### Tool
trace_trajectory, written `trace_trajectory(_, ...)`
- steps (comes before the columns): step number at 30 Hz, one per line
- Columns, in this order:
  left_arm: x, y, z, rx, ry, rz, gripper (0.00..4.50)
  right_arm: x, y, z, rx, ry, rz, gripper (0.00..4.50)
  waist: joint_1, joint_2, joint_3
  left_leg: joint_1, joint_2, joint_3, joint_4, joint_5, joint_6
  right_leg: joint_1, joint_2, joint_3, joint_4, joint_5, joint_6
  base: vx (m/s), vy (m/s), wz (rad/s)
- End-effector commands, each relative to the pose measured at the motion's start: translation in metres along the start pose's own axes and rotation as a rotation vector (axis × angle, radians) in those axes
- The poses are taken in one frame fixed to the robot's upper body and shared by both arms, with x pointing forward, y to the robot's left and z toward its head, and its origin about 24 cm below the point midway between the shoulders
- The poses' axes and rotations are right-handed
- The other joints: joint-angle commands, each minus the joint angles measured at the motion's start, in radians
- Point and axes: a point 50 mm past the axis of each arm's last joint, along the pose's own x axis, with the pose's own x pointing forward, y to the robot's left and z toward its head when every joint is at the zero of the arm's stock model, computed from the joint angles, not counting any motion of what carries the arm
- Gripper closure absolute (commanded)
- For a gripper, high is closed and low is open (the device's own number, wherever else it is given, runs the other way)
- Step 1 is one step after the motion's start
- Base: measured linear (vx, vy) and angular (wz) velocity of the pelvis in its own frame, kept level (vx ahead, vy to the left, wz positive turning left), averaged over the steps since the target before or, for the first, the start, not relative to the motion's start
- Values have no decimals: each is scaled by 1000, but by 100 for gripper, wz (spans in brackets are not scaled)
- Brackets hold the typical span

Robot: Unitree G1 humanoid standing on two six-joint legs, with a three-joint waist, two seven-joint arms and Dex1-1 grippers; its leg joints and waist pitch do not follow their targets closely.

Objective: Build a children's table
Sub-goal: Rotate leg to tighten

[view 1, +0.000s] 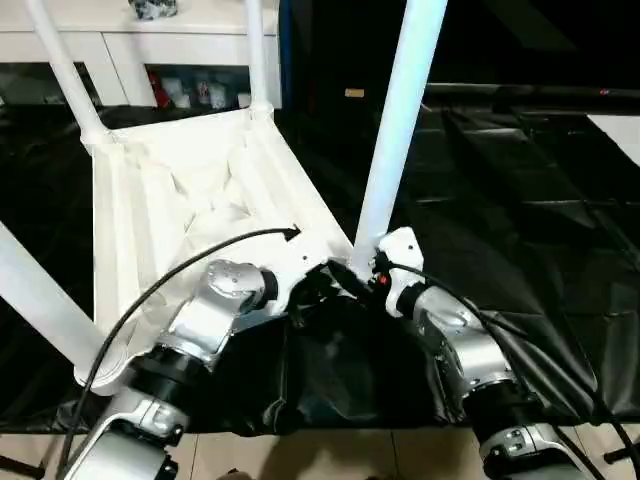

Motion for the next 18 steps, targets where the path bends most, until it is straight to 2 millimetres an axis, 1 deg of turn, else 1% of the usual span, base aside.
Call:
trace_trajectory(1,-7,3,-6,3,36,14,353,-1,-2,4,-7,-15,8,79,5,0,-60,3,18,-9,-59,-206,37,58,-45,39,-62,-160,-212,0,0,0)
trace_trajectory(3,-10,3,-7,11,47,-6,353,-1,-3,5,-11,-14,8,79,4,2,-58,5,19,-9,-60,-229,29,55,-46,40,-66,-205,-200,0,0,0)
trace_trajectory(5,-12,3,-8,16,56,-13,353,-1,-3,5,-12,-13,8,79,4,3,-58,5,19,-9,-61,-238,23,54,-45,40,-68,-222,-194,0,0,0)
trace_trajectory(6,-14,3,-11,13,64,-24,353,-1,-4,5,-14,-12,8,79,5,4,-58,7,19,-9,-61,-241,20,52,-44,40,-68,-223,-192,0,0,0)
trace_trajectory(10,-16,2,-14,-4,66,-43,353,-2,-5,5,-20,-7,8,79,6,4,-60,5,19,-9,-60,-227,17,55,-43,40,-62,-185,-199,0,0,0)
trace_trajectory(11,-16,1,-14,-11,59,-42,369,-2,-5,5,-22,-7,8,79,6,4,-60,6,19,-9,-60,-225,18,54,-43,40,-61,-180,-201,0,0,0)
trace_trajectory(13,-16,1,-14,-20,49,-42,369,-2,-5,5,-23,-7,10,79,8,4,-61,5,18,-8,-58,-212,22,55,-42,40,-59,-157,-208,0,0,0)
trace_trajectory(14,-16,2,-14,-21,42,-35,389,-2,-5,4,-24,-6,11,79,9,4,-62,6,17,-7,-57,-205,24,56,-43,41,-58,-146,-211,0,0,0)
trace_trajectory(18,-13,3,-11,-32,0,-34,411,-2,-5,5,-39,-4,17,79,13,5,-59,6,17,-7,-58,-222,22,54,-43,40,-63,-179,-205,0,0,0)
